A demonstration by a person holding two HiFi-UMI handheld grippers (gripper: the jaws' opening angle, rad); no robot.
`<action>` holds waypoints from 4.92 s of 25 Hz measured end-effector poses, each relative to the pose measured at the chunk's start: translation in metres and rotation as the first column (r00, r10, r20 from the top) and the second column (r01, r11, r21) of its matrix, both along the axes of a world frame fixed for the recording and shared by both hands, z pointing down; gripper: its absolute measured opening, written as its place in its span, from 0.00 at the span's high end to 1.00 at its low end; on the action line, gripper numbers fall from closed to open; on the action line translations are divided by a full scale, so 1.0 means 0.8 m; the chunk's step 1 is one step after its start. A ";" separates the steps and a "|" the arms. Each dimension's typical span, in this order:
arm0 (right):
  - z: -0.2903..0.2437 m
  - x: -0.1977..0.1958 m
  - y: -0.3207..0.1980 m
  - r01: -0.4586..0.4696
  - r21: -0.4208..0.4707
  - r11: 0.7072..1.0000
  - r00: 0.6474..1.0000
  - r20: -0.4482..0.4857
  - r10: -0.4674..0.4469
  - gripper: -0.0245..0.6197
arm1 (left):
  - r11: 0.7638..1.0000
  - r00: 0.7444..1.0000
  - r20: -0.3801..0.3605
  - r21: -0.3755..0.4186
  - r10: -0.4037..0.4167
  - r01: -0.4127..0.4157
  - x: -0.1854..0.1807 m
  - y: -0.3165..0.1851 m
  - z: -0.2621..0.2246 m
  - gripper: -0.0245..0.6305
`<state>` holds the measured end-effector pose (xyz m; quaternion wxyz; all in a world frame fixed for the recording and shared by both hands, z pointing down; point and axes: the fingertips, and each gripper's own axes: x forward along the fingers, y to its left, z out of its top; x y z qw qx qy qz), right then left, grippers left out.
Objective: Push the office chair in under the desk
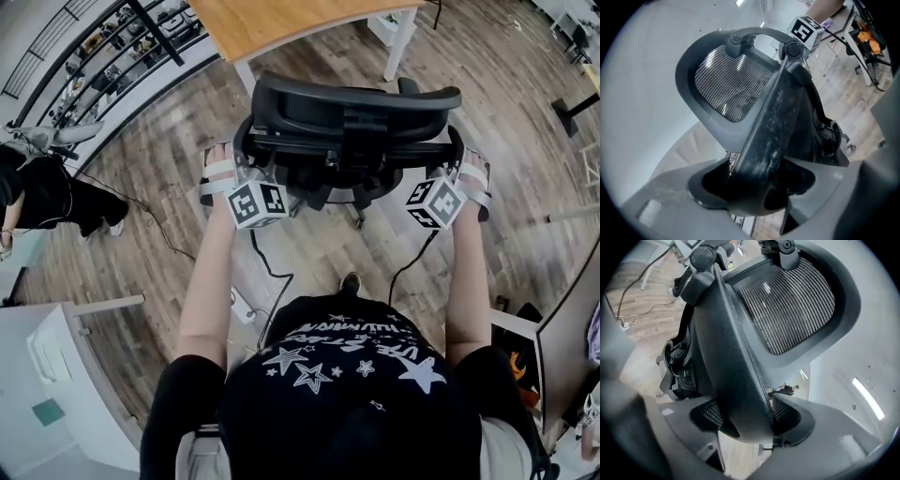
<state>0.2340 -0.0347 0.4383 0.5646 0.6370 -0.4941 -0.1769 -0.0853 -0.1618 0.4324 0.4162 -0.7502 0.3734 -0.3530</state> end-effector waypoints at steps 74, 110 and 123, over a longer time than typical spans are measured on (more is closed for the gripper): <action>-0.056 0.253 -0.544 0.187 0.059 0.981 0.982 -0.051 -0.184 0.48 | 0.990 0.990 0.046 0.046 -0.133 0.131 0.231 -0.463 -0.047 0.48; -0.013 0.325 -0.741 0.424 0.074 0.903 0.905 -0.064 -0.420 0.48 | 0.940 0.939 0.064 0.087 -0.337 0.331 0.297 -0.551 -0.009 0.48; -0.021 0.363 -0.854 0.437 0.043 0.898 0.899 -0.037 -0.436 0.49 | 0.935 0.927 0.126 0.075 -0.354 0.347 0.335 -0.647 -0.018 0.48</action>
